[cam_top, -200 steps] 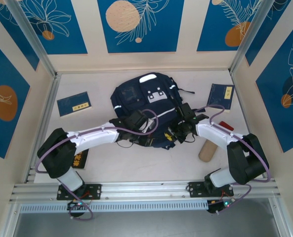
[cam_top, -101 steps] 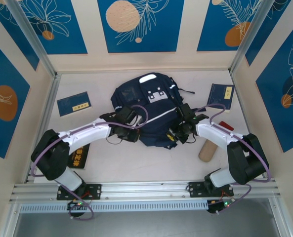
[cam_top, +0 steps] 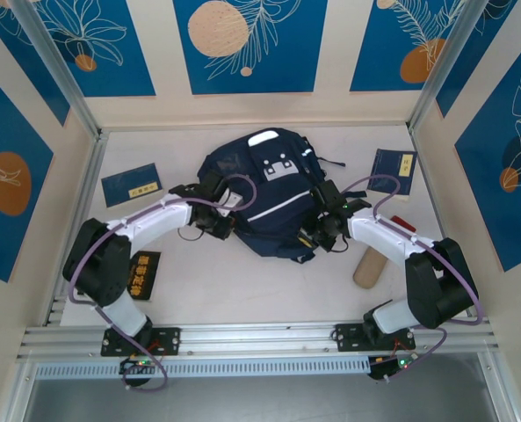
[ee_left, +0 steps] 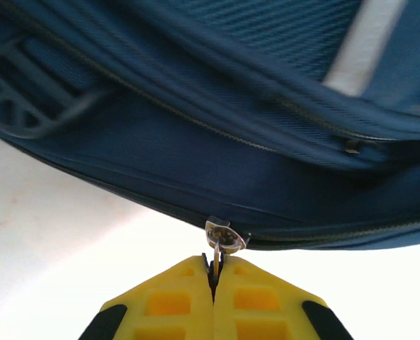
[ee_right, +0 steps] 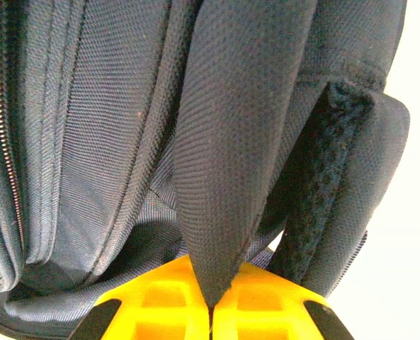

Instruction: Pack books, pencil case, and school supplies into a backpack

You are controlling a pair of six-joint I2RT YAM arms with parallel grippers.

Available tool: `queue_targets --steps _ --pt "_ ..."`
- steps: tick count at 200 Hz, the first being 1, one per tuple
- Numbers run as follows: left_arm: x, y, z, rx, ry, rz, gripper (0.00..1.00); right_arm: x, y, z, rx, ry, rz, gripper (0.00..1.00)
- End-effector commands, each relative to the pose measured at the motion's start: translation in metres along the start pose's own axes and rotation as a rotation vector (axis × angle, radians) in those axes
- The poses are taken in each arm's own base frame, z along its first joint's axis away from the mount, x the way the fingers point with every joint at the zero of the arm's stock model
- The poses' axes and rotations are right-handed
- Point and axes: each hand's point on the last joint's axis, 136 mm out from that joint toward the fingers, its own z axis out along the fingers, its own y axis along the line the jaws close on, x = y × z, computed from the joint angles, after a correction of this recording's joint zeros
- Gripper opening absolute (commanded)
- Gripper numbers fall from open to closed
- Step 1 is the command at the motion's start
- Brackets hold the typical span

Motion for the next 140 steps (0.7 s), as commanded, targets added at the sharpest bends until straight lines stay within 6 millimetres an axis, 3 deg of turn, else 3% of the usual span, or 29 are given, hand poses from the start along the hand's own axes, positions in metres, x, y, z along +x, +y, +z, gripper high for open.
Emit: queue_targets --steps 1,79,140 --pt "-0.009 0.046 -0.005 -0.145 0.017 0.012 0.00 -0.010 -0.025 -0.003 0.127 -0.056 -0.007 0.08" --pt "-0.042 0.102 0.011 -0.312 -0.013 -0.116 0.00 -0.008 -0.003 -0.001 0.066 -0.039 -0.056 0.08" --pt "-0.065 0.124 0.015 -0.380 -0.041 -0.204 0.00 0.009 0.044 0.010 -0.100 0.046 -0.077 0.08"
